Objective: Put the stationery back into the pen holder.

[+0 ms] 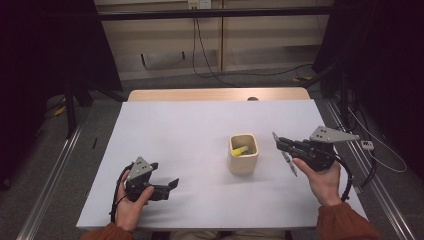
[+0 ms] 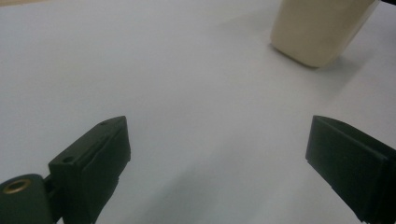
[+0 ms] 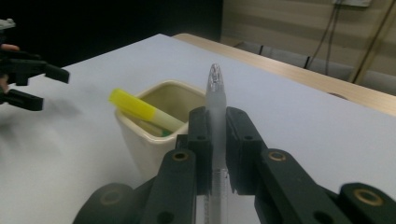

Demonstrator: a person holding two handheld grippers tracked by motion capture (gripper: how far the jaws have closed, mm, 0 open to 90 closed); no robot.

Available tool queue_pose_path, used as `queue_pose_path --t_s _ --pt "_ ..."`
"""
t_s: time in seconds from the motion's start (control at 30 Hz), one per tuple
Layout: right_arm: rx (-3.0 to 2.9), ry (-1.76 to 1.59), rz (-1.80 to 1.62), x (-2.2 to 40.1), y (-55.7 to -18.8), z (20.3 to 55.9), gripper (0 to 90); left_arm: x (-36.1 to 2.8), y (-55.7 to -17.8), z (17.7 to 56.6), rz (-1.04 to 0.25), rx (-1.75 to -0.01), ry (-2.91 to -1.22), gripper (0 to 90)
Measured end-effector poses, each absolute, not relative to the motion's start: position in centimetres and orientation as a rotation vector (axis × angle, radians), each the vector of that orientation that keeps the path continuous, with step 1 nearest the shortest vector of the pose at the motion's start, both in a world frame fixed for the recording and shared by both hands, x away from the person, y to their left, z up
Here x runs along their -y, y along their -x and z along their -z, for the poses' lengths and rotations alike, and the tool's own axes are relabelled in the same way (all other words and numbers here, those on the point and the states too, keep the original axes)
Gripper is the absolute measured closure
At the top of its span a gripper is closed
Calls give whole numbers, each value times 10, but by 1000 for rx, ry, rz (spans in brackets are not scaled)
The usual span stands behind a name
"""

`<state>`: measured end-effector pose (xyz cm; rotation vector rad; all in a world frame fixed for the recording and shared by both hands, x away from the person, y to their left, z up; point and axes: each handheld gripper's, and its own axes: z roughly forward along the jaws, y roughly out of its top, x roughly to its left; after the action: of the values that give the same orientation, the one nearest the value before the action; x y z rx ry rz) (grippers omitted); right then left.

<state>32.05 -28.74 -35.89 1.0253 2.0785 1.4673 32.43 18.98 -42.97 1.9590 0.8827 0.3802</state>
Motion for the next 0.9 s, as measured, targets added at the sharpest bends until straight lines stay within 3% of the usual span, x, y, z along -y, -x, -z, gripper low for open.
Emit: queue_pose_path --t_s 0.9 --pt "-1931 -842 -1663 237 -343 323 813 -191 -325 430 -378 -882 -1962 65"
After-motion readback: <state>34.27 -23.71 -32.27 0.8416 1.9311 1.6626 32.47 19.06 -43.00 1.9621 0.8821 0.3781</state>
